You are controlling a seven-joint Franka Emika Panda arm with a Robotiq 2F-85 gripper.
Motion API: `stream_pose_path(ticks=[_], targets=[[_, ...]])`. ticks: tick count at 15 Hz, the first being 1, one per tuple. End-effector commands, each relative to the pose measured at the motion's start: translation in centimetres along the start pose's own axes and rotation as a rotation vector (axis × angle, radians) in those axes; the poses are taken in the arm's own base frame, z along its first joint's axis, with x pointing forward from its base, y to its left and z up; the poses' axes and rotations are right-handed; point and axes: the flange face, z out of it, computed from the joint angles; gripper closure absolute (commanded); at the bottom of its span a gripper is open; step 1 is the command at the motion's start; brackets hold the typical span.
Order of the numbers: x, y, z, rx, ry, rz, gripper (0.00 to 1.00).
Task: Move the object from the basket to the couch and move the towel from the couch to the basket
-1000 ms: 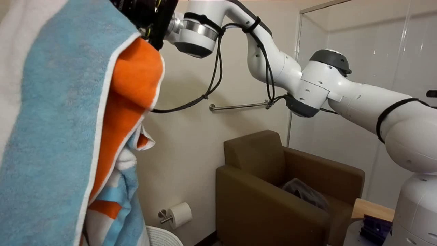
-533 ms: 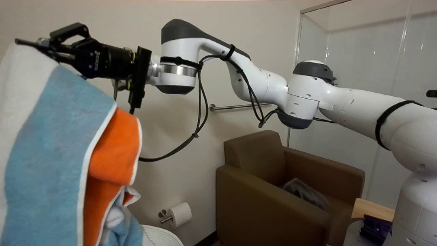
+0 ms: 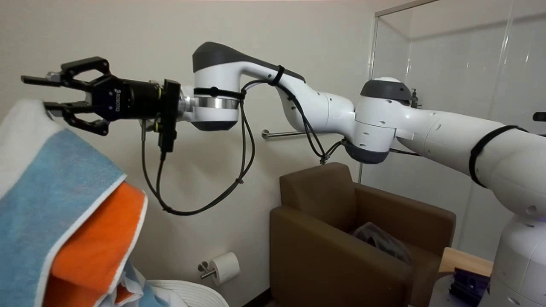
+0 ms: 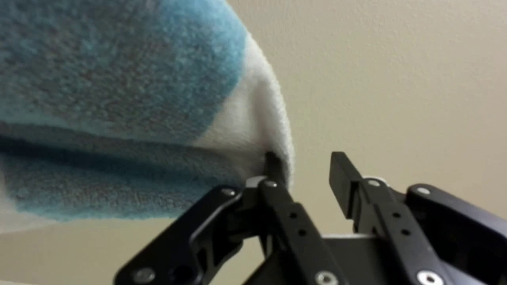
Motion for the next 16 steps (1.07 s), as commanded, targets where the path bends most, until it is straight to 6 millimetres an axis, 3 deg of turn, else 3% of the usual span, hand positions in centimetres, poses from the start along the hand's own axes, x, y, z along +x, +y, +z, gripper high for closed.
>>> stream_pose_path(ticks=[1,6,11,16], targets=[[0.2,-0.2,-2.0,-0.003,0.014,0.005,0.34],[-0.3,1.1,-3.2,-0.059,0.001,0.090,0.02],[-1.9,3.0,-5.0,-0.236,-0.021,0.190,0.00],[-5.4,4.7,-5.9,-0.279,-0.053,0.333,0.00]])
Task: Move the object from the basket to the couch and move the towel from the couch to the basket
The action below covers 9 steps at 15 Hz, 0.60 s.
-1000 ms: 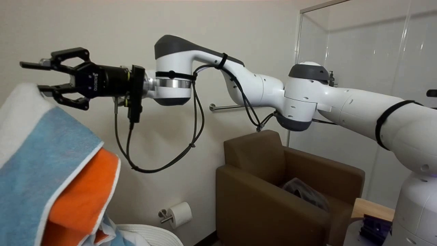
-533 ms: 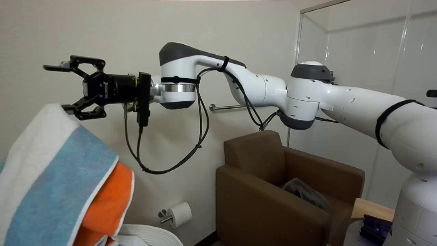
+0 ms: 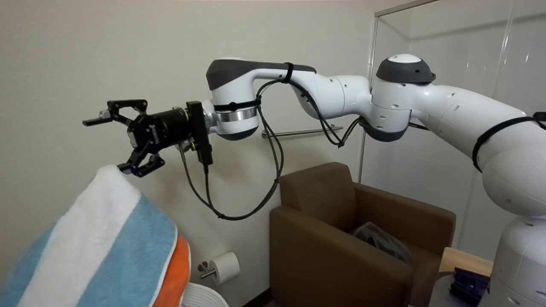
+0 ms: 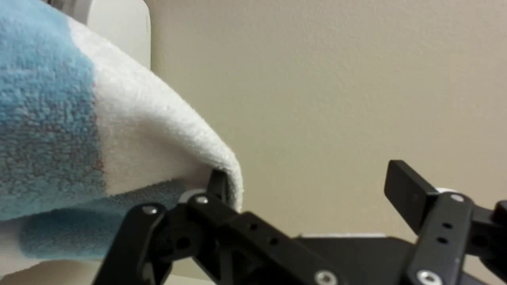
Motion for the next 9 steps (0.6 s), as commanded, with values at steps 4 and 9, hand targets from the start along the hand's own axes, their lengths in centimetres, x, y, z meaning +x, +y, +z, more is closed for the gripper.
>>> stream_pose_path(ticks=[4,9], targets=[[-5.6,3.1,1.6,0.014,-0.174,0.213,0.00],[-6.5,7.6,2.8,-0.026,-0.247,0.333,0.00]])
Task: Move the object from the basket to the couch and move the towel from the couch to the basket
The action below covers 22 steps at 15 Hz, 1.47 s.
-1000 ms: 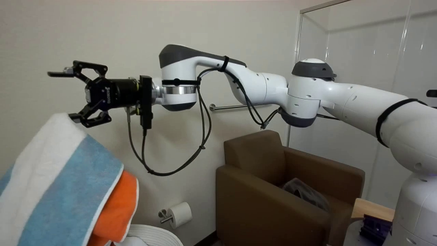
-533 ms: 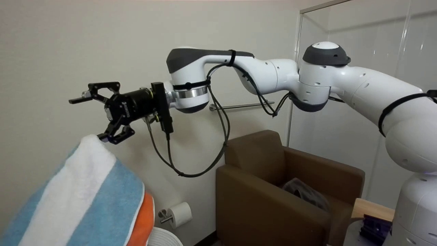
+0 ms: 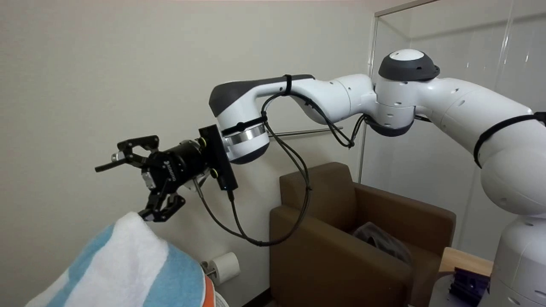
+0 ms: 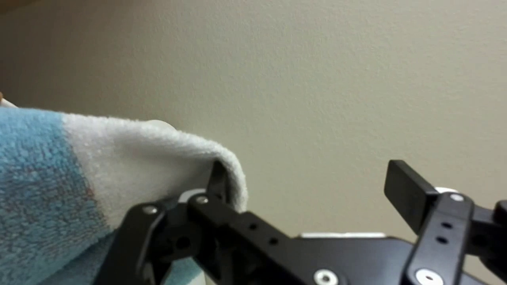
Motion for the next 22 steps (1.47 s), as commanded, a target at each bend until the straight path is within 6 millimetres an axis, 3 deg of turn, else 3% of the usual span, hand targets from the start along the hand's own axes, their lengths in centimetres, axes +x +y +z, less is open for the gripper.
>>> stream_pose_path(ticks=[1,3,5,7,11,17,22], targets=[[0.5,1.9,-0.5,-0.059,-0.011,0.079,0.00],[1.9,1.1,-1.3,-0.116,0.003,0.048,0.00],[3.3,-1.3,-2.0,-0.161,0.026,-0.011,0.00],[3.8,-4.1,-1.4,-0.242,0.009,-0.080,0.00],[2.8,-7.0,0.8,-0.402,-0.083,-0.126,0.00],[0.9,-7.5,3.5,-0.590,-0.220,-0.212,0.00],[1.1,-7.8,3.6,-0.662,-0.211,-0.278,0.00]])
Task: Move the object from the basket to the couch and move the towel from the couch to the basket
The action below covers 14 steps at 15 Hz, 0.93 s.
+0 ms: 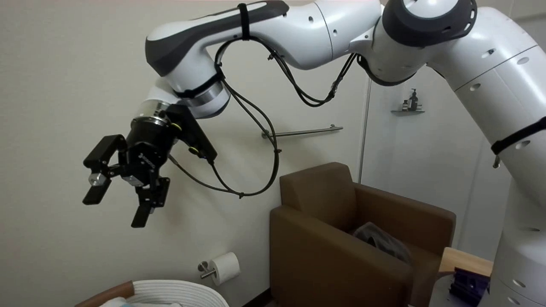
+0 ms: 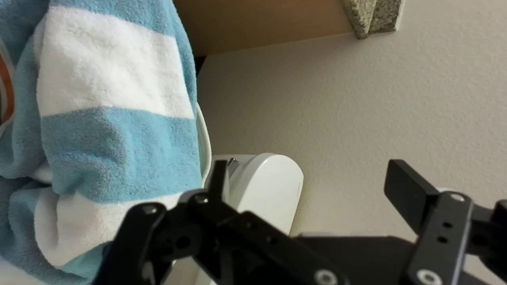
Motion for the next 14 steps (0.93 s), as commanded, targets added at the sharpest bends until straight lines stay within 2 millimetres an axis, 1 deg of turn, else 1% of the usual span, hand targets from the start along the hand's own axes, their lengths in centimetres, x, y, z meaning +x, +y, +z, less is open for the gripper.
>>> stream_pose_path(ticks=[1,3,5,7,9,11,14], targets=[[-0.4,-0.1,-1.2,-0.048,0.011,-0.047,0.00],[-0.3,0.2,-1.9,-0.068,0.035,-0.053,0.00],[-0.5,0.5,-3.2,-0.078,0.069,-0.057,0.00],[-0.9,0.8,-6.1,-0.081,0.148,-0.065,0.00],[-1.9,1.1,-10.4,-0.096,0.262,-0.053,0.00],[-3.6,1.8,-15.5,-0.131,0.380,-0.013,0.00],[-7.5,3.8,-23.5,-0.202,0.540,0.067,0.00]])
